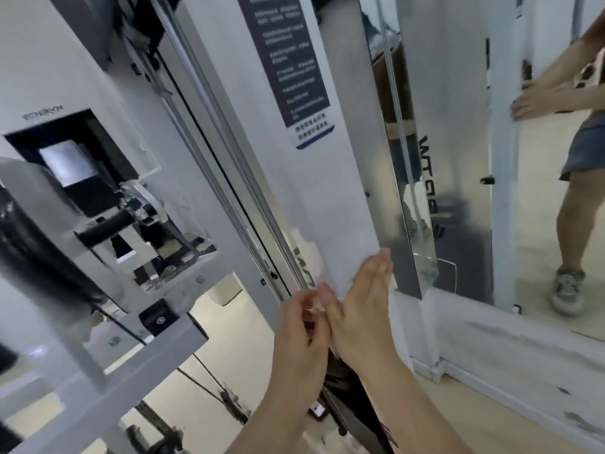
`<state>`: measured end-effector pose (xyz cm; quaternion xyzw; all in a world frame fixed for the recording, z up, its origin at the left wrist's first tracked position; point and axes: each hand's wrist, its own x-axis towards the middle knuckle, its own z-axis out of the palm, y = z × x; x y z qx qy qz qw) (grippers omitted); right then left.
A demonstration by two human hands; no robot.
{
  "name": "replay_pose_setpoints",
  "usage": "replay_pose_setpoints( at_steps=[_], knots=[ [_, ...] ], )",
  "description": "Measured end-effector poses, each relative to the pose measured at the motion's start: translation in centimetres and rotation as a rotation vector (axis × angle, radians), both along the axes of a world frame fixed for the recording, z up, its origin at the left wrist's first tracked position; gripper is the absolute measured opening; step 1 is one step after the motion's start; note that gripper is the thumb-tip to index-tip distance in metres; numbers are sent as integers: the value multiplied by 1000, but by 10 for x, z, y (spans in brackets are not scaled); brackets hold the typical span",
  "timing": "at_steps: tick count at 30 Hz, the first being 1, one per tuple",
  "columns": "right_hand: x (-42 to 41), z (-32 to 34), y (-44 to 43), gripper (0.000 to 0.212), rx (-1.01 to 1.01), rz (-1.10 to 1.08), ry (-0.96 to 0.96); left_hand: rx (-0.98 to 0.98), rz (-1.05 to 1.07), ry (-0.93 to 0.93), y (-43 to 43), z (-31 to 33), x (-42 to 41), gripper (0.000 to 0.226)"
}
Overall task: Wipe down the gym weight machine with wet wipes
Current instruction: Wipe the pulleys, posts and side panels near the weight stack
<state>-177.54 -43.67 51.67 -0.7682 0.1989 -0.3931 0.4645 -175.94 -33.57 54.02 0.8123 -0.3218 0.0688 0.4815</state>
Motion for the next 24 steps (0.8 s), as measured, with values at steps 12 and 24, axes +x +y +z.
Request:
replay_pose_setpoints(
  at_steps=[12,24],
  knots=[
    [-24,43,-12,110,198,243,153,-167,19,348,-20,8,6,62],
    [-13,171,-35,80,79,334,-123,-596,-109,213,-70,146,14,35]
  ],
)
